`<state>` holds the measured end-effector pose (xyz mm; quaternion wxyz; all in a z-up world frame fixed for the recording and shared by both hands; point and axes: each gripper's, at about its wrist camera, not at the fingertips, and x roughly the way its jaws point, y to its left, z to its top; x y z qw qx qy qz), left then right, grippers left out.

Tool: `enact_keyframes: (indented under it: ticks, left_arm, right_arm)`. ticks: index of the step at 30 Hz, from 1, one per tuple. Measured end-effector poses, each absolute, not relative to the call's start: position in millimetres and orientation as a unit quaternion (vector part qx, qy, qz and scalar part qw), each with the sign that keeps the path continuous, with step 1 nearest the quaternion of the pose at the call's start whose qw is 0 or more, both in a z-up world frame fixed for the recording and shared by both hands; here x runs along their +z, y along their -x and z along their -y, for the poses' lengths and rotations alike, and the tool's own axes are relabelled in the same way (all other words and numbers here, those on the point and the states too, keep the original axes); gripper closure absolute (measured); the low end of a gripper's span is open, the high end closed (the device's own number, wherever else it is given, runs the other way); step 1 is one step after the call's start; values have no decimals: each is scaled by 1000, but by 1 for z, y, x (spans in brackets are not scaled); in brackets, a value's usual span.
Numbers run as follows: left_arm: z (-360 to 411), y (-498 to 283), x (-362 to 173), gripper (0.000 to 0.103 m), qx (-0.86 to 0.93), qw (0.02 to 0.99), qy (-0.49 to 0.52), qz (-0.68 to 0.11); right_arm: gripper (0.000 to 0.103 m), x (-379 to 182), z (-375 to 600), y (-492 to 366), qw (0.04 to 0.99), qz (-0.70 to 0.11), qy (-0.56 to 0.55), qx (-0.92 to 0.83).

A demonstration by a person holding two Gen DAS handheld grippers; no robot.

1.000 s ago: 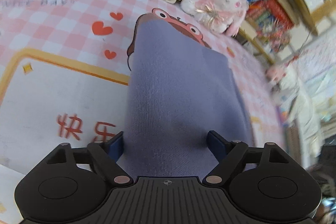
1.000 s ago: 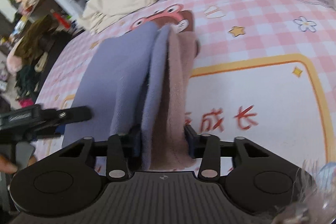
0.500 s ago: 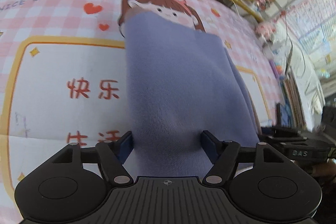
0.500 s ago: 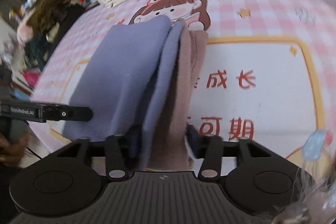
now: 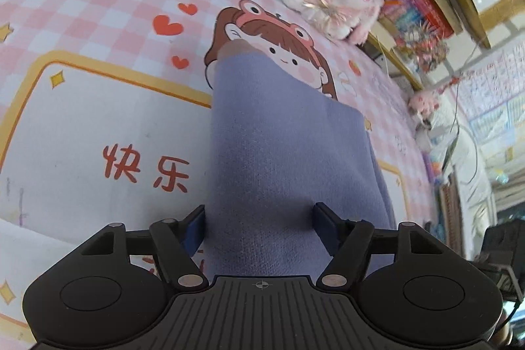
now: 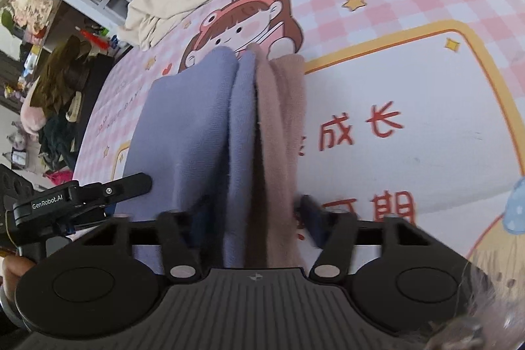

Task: Fold clothes
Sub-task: 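Grasp the edge of the folded sweater with both tools, then lift the sweater with both tools and fold it over once more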

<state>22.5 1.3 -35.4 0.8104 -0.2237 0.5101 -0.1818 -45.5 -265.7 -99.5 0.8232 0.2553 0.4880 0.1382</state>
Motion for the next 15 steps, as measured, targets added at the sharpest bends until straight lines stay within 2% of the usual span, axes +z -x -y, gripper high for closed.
enact_keyframes:
  ticks: [2, 4, 6, 8, 11, 14, 15]
  left_arm:
    - [3, -18, -30, 50, -179, 821, 202, -503]
    - [13, -12, -21, 53, -182, 838, 162, -488]
    - [22, -9, -14, 54, -186, 850, 124, -476]
    - [21, -11, -15, 50, -186, 847, 123, -482]
    - [8, -17, -26, 43, -179, 830, 167, -502]
    - [1, -20, -31, 39, -182, 818, 191, -511]
    - [-1, -21, -34, 37, -182, 815, 197, -514]
  right_arm:
    - [73, -95, 255, 47, 844, -476, -206, 135]
    - [83, -87, 241, 56, 871, -448, -140, 146]
    - [84, -78, 228, 65, 893, -417, -71, 156]
    - [84, -80, 225, 67, 892, -420, -60, 157]
    - [75, -89, 243, 57, 872, -447, -130, 149]
    - [54, -93, 263, 53, 853, -458, -212, 137]
    - [52, -95, 269, 54, 847, -457, -237, 131]
